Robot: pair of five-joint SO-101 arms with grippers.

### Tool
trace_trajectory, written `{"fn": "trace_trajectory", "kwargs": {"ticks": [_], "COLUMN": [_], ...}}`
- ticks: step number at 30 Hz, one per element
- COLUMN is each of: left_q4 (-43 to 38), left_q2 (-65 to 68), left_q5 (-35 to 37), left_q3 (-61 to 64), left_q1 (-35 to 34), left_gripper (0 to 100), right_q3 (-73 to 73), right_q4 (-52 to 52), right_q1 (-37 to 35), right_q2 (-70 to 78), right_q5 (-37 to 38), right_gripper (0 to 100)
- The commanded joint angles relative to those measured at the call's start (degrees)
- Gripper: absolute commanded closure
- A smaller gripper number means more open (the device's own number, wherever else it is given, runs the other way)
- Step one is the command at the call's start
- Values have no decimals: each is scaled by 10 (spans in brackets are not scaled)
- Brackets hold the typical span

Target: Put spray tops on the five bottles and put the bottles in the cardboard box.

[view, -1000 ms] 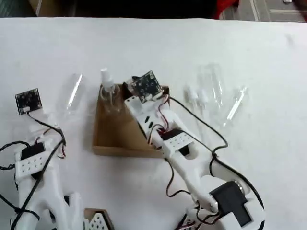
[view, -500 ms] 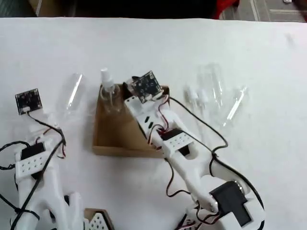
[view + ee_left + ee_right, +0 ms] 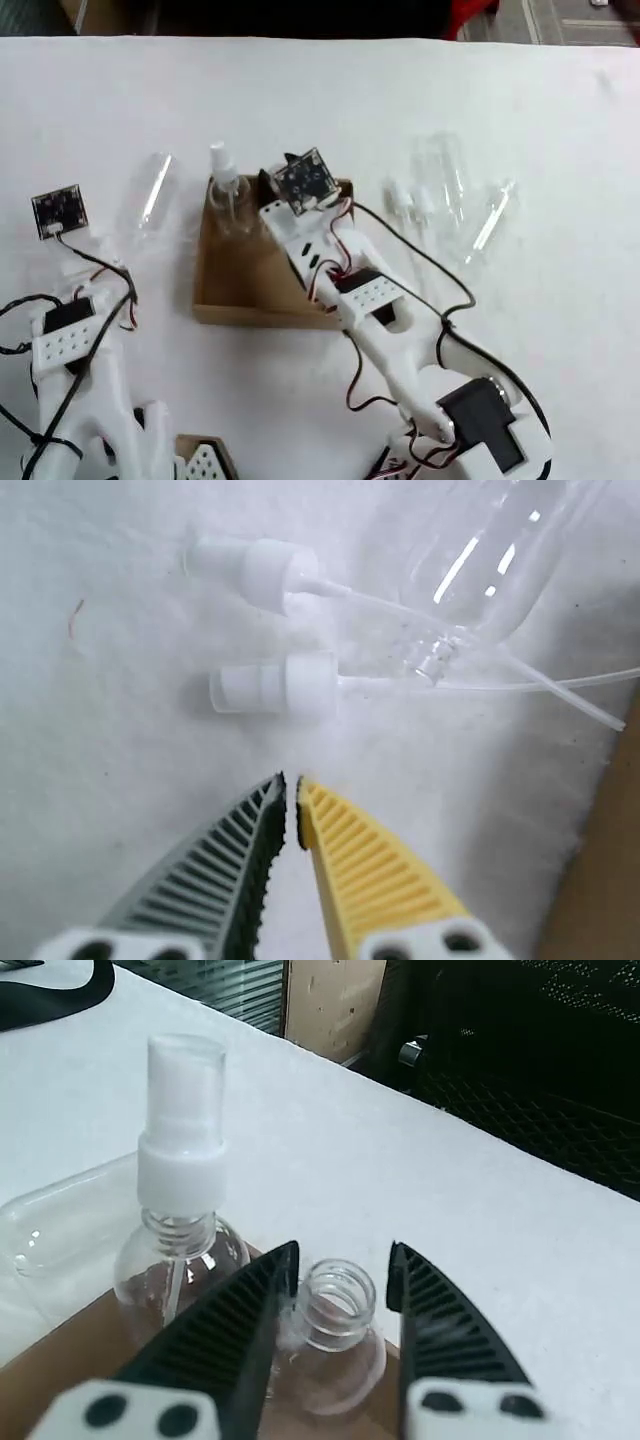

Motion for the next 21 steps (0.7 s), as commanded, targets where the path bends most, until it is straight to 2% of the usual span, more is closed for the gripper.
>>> {"fn": "trace_trajectory", "kwargs": {"ticks": [1,12,17,21], "left_q4": [-11,-12,-12,-12], "left_q2": [0,0,0,0], "left_q5": [-4,-4,-4,-4], "left_q3": [-4,-4,-4,-4], "left_q1": [7,7,7,7], "left_gripper": [976,976,976,976], "right_q3": [-15,33,33,31], "right_q4": [-7,-7,17,21], "right_q1": [-6,-22,-25,-22], "right_q2": [-8,-91,-104,-122], "right_q5": [7,11,11,11], "right_gripper": [875,870,776,771]}}
